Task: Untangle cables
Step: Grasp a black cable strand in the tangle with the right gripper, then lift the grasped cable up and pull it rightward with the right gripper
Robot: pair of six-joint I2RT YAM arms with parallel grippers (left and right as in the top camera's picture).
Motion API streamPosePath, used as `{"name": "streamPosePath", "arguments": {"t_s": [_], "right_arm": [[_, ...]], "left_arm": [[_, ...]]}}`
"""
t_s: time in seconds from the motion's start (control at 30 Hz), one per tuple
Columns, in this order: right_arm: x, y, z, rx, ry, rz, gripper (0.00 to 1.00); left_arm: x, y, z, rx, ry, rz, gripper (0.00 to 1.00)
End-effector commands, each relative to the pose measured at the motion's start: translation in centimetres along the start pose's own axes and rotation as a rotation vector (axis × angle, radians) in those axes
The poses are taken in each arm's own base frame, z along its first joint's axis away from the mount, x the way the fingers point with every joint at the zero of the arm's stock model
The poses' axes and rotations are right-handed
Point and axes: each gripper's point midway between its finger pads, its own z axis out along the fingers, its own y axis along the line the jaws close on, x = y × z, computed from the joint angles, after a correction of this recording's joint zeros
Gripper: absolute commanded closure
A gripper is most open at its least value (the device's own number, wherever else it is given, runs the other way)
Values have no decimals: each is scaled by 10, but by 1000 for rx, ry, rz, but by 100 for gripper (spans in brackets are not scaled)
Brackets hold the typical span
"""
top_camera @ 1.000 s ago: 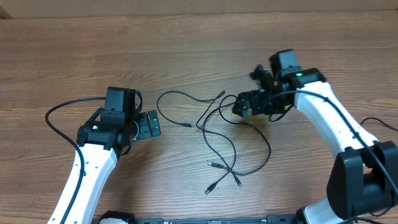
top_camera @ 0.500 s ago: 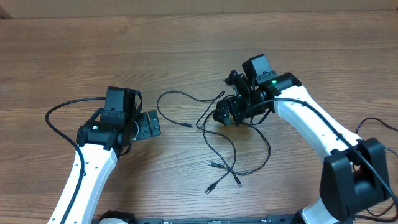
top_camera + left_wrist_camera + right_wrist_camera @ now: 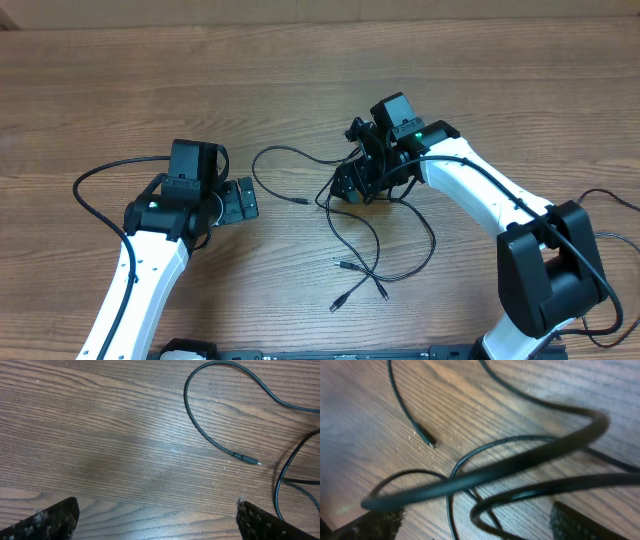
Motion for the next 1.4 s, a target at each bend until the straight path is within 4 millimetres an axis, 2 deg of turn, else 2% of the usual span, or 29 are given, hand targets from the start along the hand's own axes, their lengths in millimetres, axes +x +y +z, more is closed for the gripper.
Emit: {"name": "streamPosePath", "arguments": {"t_s": [0.0,0.2,0.27,0.33,0.47,0.5,0.7,0.87,0.9,0.93,1.03,1.17,1.37], "right_arm": [[-1,-3,9,-6,2,-3,14],[-3,-2,14,-21,-2,2,34],[-2,-3,15,-21,2,4,46],[0,-3,16,-20,6,18,51],[3,-4,17,-20,16,26,91],[4,-4,17,-19,19,32,96],[16,-5,12,-9,76,81,96],[30,-31,-30,144,200,183,96],[33,-39,-42,201,224,199,96],[36,-50,-64,289,258,226,96],[36,-68,-108,455,271,314,96],[19,-75,-160,563,201,384,96],[-28,-54,-220,545,-29,387,96]], "left_arm": [[-7,-2,-4,10,-16,22,0],[-7,-2,-4,10,-16,22,1],[-7,-2,-4,9,-16,22,0],[-7,-2,-4,9,-16,22,0],[-7,-2,-4,9,-16,22,0],[-7,-2,-4,10,-16,22,1],[-7,-2,-4,9,-16,22,0],[-7,-2,-4,10,-16,22,0],[-7,-2,-4,9,-16,22,0],[-7,-2,-4,10,-16,22,0],[-7,-2,-4,10,-16,22,0],[-7,-2,-4,9,-16,22,0],[-7,-2,-4,9,-16,22,0]]}}
